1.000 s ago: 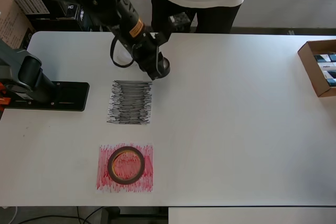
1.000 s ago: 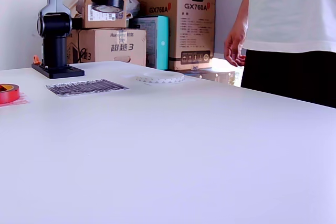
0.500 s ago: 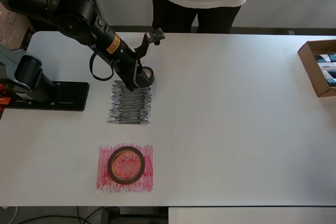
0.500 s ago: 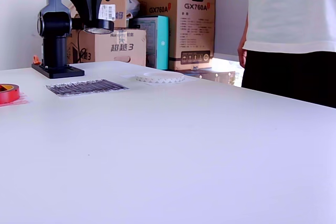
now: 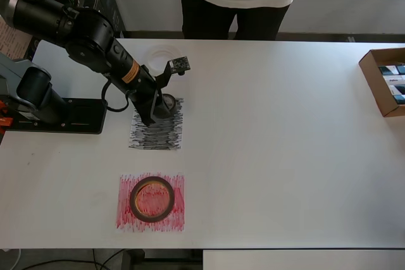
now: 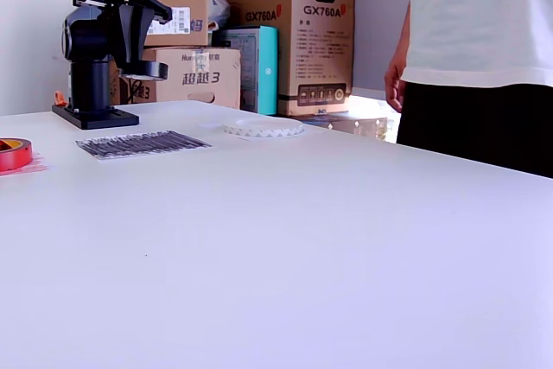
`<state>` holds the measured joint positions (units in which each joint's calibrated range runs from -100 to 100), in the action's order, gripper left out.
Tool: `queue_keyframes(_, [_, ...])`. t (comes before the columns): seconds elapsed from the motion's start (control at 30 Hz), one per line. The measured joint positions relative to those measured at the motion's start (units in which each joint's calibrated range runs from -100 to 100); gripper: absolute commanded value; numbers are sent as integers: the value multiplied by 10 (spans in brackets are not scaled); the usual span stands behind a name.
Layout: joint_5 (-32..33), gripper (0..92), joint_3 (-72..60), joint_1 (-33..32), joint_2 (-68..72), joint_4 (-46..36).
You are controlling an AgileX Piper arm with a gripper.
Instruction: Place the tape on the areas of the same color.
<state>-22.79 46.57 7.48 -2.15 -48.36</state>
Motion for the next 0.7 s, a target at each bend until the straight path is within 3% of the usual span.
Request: queue_keyframes(0.7, [0, 0, 70, 9, 11, 52])
